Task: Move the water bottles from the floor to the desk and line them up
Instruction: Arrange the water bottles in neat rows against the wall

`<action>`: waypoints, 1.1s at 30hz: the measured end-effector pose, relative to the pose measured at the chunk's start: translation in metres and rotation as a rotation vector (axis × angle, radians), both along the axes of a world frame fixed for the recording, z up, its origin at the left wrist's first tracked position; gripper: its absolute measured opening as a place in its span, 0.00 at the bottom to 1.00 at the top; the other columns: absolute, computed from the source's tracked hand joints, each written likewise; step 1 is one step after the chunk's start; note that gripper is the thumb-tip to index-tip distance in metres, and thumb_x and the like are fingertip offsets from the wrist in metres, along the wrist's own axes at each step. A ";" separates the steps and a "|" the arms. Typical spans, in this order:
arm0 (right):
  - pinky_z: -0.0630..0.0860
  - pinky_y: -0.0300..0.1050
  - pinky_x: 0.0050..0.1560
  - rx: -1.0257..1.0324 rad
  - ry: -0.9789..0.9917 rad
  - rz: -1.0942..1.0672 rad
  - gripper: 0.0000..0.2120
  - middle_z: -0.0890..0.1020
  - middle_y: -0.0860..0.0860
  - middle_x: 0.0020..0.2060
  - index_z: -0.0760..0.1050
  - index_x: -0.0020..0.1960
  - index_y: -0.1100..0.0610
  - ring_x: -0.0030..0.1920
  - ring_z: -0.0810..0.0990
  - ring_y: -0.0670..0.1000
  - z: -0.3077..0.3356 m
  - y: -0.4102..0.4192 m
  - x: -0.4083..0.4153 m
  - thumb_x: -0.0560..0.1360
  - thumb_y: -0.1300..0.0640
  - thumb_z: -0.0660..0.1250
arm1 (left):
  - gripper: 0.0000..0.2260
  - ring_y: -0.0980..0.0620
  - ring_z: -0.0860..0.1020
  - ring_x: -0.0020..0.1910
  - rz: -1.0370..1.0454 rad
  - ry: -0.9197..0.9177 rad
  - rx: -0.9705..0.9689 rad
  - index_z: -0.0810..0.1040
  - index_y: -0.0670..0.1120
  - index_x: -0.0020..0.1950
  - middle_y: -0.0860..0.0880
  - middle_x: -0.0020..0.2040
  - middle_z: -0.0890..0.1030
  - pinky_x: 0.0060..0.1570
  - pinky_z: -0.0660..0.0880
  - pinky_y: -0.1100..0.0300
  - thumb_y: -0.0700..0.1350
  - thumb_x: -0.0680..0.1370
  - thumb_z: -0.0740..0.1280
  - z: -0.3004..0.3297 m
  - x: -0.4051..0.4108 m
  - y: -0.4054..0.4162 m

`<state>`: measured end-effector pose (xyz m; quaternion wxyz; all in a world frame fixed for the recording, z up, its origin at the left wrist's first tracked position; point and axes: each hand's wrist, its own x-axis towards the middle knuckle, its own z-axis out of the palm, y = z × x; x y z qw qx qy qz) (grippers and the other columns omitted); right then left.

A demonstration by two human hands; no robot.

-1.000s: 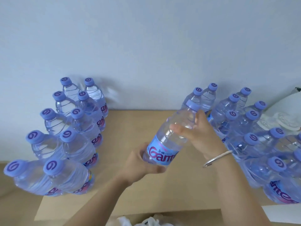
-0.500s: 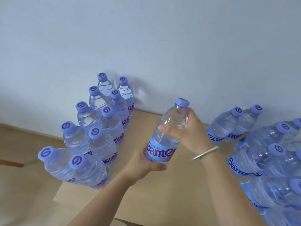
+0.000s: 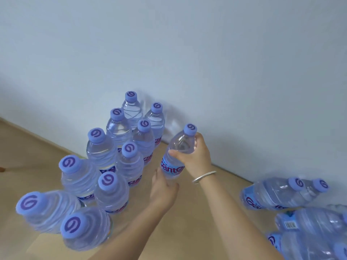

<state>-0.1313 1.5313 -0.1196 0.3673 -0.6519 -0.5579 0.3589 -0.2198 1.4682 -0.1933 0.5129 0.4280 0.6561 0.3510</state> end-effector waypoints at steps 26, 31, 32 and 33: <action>0.68 0.41 0.57 0.250 -0.173 0.019 0.42 0.69 0.53 0.56 0.64 0.67 0.61 0.59 0.70 0.54 -0.040 0.058 -0.018 0.59 0.55 0.81 | 0.38 0.55 0.52 0.76 0.041 -0.302 -0.110 0.45 0.52 0.78 0.53 0.78 0.51 0.75 0.54 0.51 0.35 0.74 0.61 -0.035 0.009 0.060; 0.67 0.47 0.63 0.156 -0.200 0.120 0.46 0.69 0.56 0.62 0.62 0.69 0.63 0.63 0.69 0.57 -0.024 0.047 -0.014 0.60 0.48 0.79 | 0.33 0.59 0.71 0.55 0.016 -0.256 -0.115 0.50 0.49 0.78 0.55 0.66 0.66 0.50 0.69 0.65 0.32 0.76 0.58 -0.010 -0.002 0.061; 0.67 0.49 0.64 0.164 -0.197 0.130 0.44 0.69 0.55 0.62 0.62 0.69 0.63 0.64 0.69 0.57 -0.019 0.038 -0.005 0.62 0.48 0.78 | 0.32 0.58 0.72 0.49 0.030 -0.245 -0.117 0.53 0.49 0.77 0.54 0.63 0.69 0.45 0.69 0.64 0.33 0.76 0.58 -0.004 -0.004 0.058; 0.67 0.50 0.65 0.197 -0.190 0.098 0.41 0.69 0.53 0.61 0.63 0.69 0.63 0.63 0.69 0.57 -0.014 0.026 0.007 0.64 0.49 0.77 | 0.30 0.57 0.72 0.47 0.041 -0.226 -0.126 0.55 0.48 0.77 0.52 0.60 0.71 0.43 0.69 0.65 0.33 0.76 0.59 0.000 -0.005 0.053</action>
